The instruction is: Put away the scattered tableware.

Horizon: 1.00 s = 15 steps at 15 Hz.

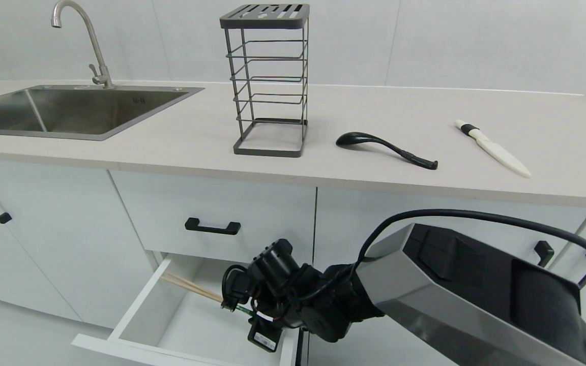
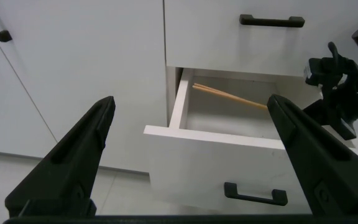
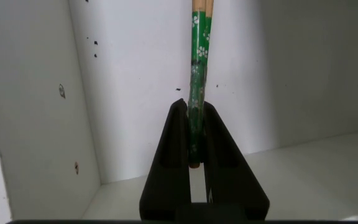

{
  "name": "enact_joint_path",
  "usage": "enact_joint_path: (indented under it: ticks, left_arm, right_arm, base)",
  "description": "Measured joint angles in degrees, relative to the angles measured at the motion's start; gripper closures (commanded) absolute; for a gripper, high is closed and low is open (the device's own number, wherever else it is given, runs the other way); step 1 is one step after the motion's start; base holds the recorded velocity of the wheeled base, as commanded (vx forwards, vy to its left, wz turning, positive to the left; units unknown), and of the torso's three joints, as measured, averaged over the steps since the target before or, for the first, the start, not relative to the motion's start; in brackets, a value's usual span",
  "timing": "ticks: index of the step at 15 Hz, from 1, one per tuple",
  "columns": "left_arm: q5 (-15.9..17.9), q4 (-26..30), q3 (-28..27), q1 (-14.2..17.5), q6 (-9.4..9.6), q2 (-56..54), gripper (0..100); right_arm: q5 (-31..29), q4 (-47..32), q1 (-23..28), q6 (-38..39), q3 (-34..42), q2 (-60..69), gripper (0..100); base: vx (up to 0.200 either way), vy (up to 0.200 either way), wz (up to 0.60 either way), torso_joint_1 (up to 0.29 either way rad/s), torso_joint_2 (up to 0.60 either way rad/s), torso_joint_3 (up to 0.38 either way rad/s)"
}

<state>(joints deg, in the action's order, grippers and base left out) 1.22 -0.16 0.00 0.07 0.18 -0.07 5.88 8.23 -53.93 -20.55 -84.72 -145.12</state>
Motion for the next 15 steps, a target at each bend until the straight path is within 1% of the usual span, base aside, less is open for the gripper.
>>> enact_joint_path:
  ticks: [4, 11, 15]
  left_arm:
    - [-0.05, 0.00, 0.00, 0.00, 0.00, 0.00, 0]
    - [-0.05, 0.02, 0.00, 0.00, 0.00, 0.00, 0]
    - [-0.07, 0.02, 0.00, 0.00, -0.02, 0.00, 0]
  right_arm:
    - [0.04, -1.23, -0.15, -0.35, -2.15, -1.79, 100]
    - [0.06, -6.13, -0.84, -1.21, -7.42, -4.88, 100]
    - [0.90, -6.45, -0.87, -1.96, -8.52, -5.79, 100]
  base:
    - [0.000, 0.000, 0.00, 0.000, 0.00, 0.000]
    - [0.000, 0.000, 0.00, 0.000, 0.00, 0.000]
    - [0.000, 0.000, 0.00, 0.000, 0.00, 0.000]
